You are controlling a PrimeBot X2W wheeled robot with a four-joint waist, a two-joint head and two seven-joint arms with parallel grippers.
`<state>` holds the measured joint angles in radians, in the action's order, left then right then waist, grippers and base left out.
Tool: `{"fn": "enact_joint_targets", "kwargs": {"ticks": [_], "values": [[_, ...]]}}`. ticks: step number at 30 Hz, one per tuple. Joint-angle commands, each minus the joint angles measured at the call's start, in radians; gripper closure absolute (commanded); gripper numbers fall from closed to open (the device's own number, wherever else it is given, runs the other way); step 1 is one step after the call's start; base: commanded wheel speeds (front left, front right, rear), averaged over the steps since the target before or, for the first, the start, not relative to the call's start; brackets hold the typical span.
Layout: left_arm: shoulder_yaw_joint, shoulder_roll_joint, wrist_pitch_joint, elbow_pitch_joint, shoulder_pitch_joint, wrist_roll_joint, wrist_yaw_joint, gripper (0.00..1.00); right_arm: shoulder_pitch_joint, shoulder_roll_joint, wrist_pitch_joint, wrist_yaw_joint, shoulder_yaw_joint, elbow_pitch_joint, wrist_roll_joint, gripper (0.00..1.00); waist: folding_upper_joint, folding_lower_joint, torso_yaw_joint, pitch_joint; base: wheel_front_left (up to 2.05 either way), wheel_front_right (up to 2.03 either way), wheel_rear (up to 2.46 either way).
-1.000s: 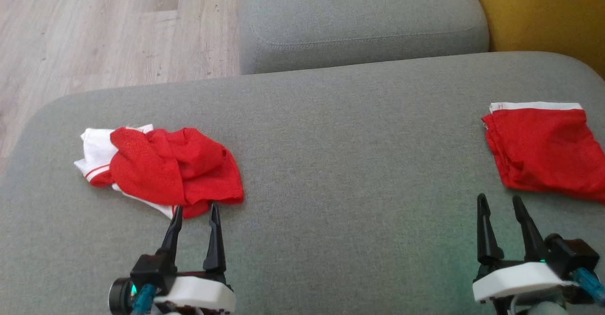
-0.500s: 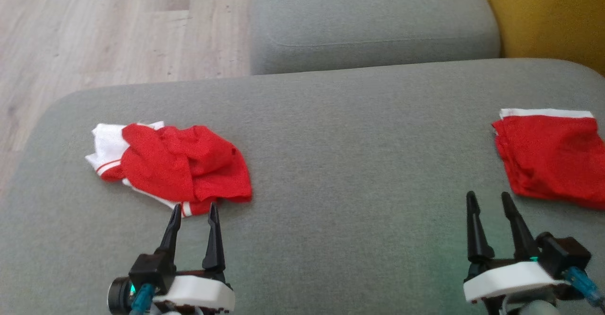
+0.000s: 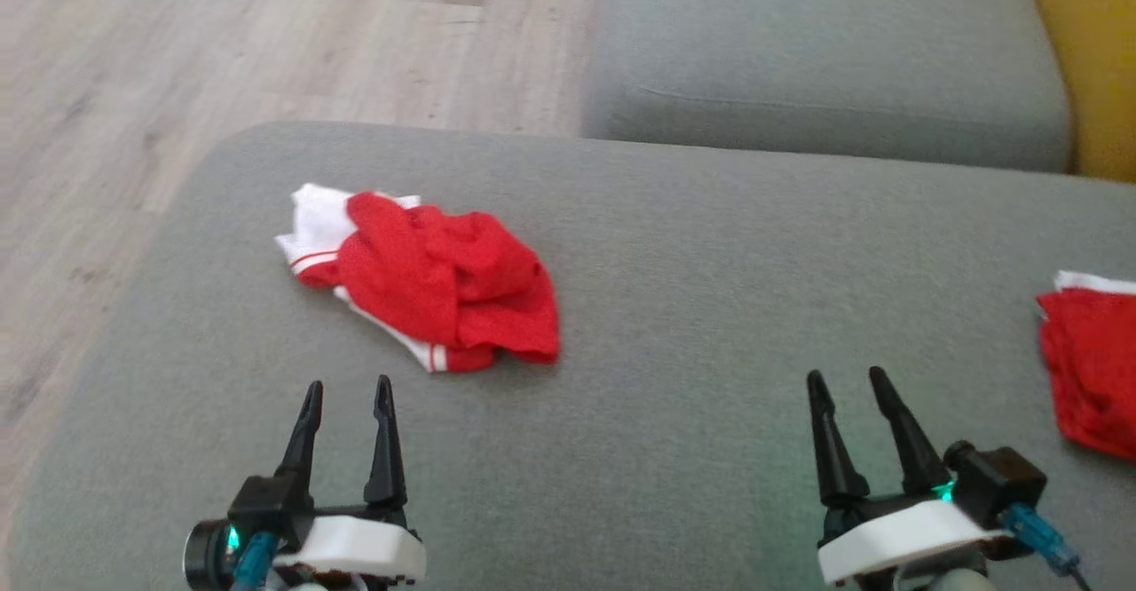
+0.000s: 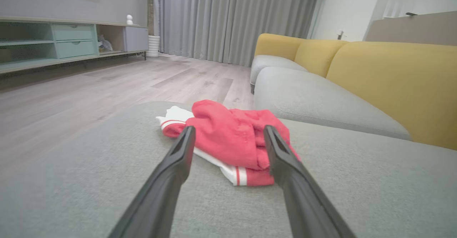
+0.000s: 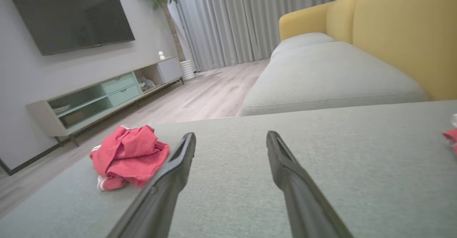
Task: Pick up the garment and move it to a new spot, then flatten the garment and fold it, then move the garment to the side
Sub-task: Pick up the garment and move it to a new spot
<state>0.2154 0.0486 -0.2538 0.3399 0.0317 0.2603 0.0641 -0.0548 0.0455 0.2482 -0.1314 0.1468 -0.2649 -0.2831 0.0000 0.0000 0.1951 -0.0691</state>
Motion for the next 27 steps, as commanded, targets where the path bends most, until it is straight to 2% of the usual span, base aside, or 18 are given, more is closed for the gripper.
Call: {"fn": "enact_joint_targets", "kwargs": {"ticks": [1,6,11,16,21,24,27], "values": [[-0.041,0.002,-0.008,-0.029,0.023,-0.012,-0.002,0.00,0.019,0.005,0.013,0.001,0.028,0.030,-0.007,0.00,0.0000,0.0000,0.033,-0.006,0.00,0.00,0.00],[-0.059,0.002,-0.008,-0.029,0.012,-0.023,-0.009,0.00,0.016,0.005,0.014,0.001,0.060,0.026,-0.023,0.00,0.0000,0.0000,0.076,-0.015,0.00,0.00,0.00],[-0.075,0.002,-0.008,-0.033,0.007,-0.030,-0.017,0.00,0.013,0.005,0.014,0.001,0.074,0.026,-0.031,0.00,0.0000,0.0000,0.090,-0.016,0.00,0.00,0.00],[-0.088,0.006,-0.008,-0.036,0.023,-0.044,-0.024,0.00,0.019,0.005,0.014,0.001,0.076,0.026,-0.033,0.00,0.0000,0.0000,0.076,0.004,0.00,0.00,0.00],[-0.075,0.045,-0.002,-0.008,0.131,-0.072,-0.059,0.00,0.033,0.005,0.014,0.001,0.059,0.031,-0.028,0.00,0.0000,0.0000,0.040,0.052,0.00,0.00,0.00],[-0.048,0.080,0.070,0.021,0.255,-0.091,-0.099,0.00,0.053,0.005,0.014,0.001,0.046,0.042,-0.020,0.00,0.0000,0.0000,0.012,0.106,0.00,0.00,0.00],[-0.010,0.119,0.191,0.081,0.396,-0.110,-0.142,0.00,0.078,0.005,0.014,0.001,0.033,0.051,-0.013,0.00,0.0000,0.0000,-0.016,0.159,0.00,0.00,0.00]]}}
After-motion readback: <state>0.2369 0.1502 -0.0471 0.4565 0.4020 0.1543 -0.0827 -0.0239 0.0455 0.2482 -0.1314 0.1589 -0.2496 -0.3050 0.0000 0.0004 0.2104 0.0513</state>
